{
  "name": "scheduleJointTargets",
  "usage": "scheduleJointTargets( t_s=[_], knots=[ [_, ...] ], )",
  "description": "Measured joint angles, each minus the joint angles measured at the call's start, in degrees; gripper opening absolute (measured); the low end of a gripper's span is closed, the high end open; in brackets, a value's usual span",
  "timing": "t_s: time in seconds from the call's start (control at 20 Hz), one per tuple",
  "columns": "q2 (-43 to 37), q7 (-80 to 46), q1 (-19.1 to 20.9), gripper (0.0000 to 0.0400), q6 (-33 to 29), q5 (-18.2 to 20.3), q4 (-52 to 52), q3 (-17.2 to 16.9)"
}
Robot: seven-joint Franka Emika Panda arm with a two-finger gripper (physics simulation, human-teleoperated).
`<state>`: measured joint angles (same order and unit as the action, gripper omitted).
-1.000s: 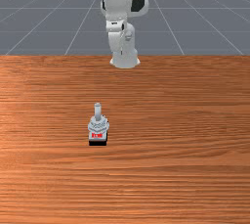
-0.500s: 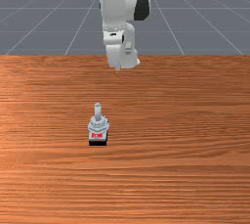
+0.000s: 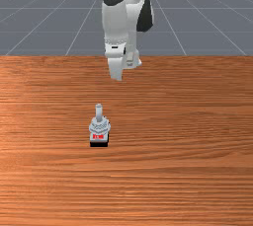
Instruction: Turn on the trigger
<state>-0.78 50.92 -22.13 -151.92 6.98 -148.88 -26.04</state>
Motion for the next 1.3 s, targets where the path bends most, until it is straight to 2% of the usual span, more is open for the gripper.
scheduleJointTargets(
  t_s=[0.05, 0.2, 0.4, 0.45, 0.55, 0.9, 1.25, 1.3],
  knots=[
    [-0.5, -1.8, 0.0, 0.0, -2.1, -0.2, -1.3, 0.1],
    [-0.4, -4.6, 0.5, 0.0, -2.3, -0.7, -1.2, -0.5],
    [0.1, -0.6, 1.9, 0.0, -1.8, 0.4, -0.6, -2.1],
    [0.3, 5.3, 2.0, 0.0, -1.1, 3.0, -0.2, -2.4],
    [1.0, 5.5, 2.3, 0.0, -1.0, 2.3, 0.6, -2.4],
    [13.2, 14.0, 4.5, 0.0, 5.1, 10.1, 16.8, 0.9],
    [20.5, 13.0, 5.9, 0.0, 8.9, 12.4, 27.3, 2.3],
    [20.7, 9.9, 4.8, 0.0, 7.9, 10.9, 27.1, 1.3]
  ],
)
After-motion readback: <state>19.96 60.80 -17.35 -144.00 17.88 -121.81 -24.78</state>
